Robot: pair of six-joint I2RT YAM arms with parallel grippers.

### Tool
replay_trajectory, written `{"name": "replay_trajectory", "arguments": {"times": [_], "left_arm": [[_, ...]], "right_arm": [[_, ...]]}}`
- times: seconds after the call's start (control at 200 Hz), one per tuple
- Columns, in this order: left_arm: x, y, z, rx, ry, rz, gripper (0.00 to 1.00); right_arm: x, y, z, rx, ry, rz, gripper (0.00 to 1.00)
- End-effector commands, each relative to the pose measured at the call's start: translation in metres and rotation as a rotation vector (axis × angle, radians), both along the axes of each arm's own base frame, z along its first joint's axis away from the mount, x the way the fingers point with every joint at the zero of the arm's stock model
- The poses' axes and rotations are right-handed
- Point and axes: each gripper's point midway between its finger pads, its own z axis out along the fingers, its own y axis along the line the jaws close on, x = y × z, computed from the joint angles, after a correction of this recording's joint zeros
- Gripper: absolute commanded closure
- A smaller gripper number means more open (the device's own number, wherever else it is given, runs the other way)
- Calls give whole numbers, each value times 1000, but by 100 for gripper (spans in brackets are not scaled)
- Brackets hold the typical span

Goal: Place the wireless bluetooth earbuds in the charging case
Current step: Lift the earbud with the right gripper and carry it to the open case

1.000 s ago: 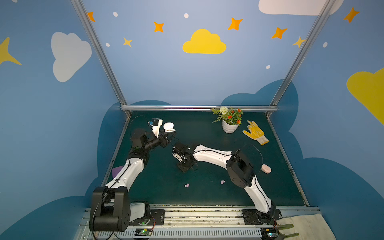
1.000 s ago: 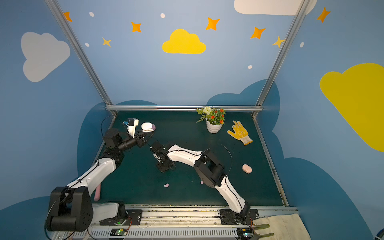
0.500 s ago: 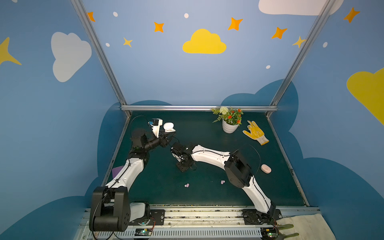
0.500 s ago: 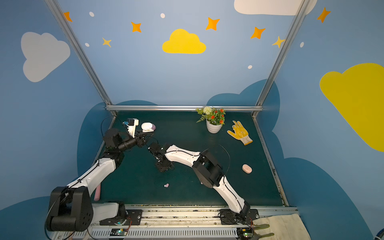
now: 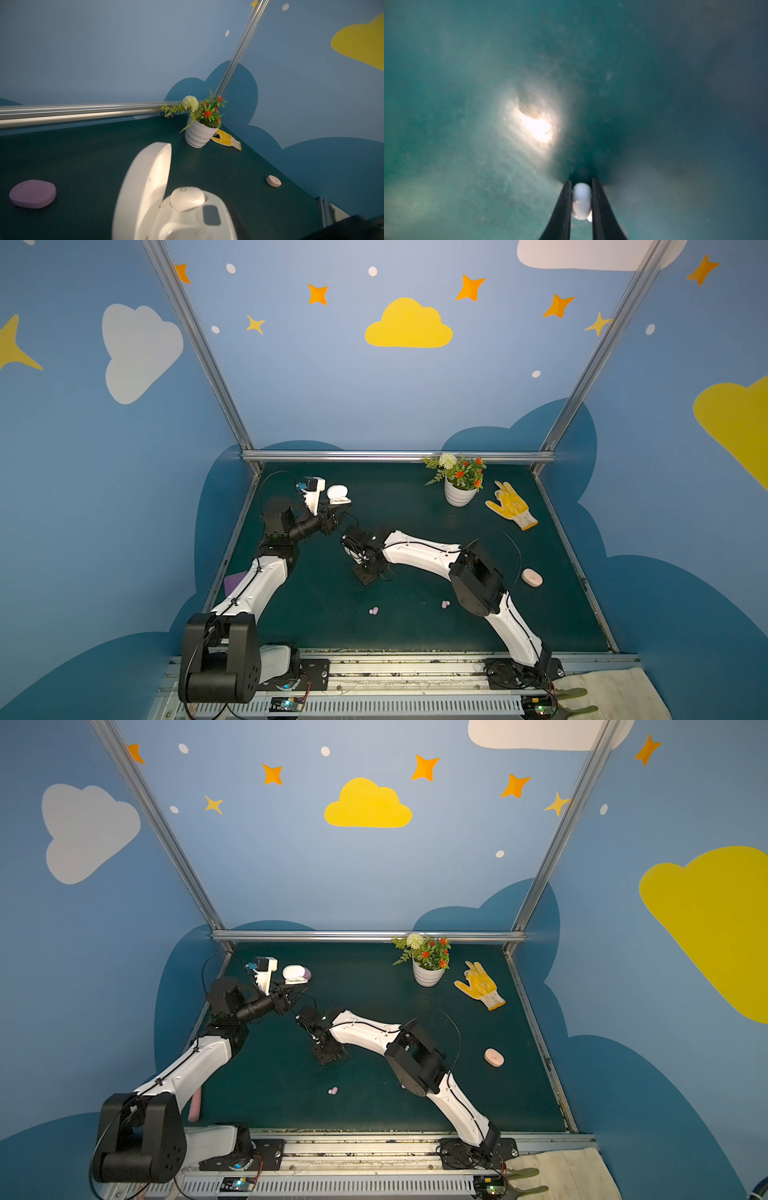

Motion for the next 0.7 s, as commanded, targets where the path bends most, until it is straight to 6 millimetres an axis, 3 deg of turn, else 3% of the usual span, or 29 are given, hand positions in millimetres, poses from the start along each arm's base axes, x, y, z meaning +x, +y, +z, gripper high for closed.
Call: {"name": "replay_trajectory", "arguments": {"times": [0.0, 0.36, 0.696], "left_arm": [[-3, -2, 8, -8, -24, -22, 83], [-12, -23, 5, 9, -23, -73, 83], [-28, -72, 0, -9, -44, -162, 83]], "right_arm": [[2, -16, 28, 28, -21, -51, 85], [-2, -69, 88, 189, 19, -207, 86], [-4, -120, 187, 380, -9, -301, 88]]}}
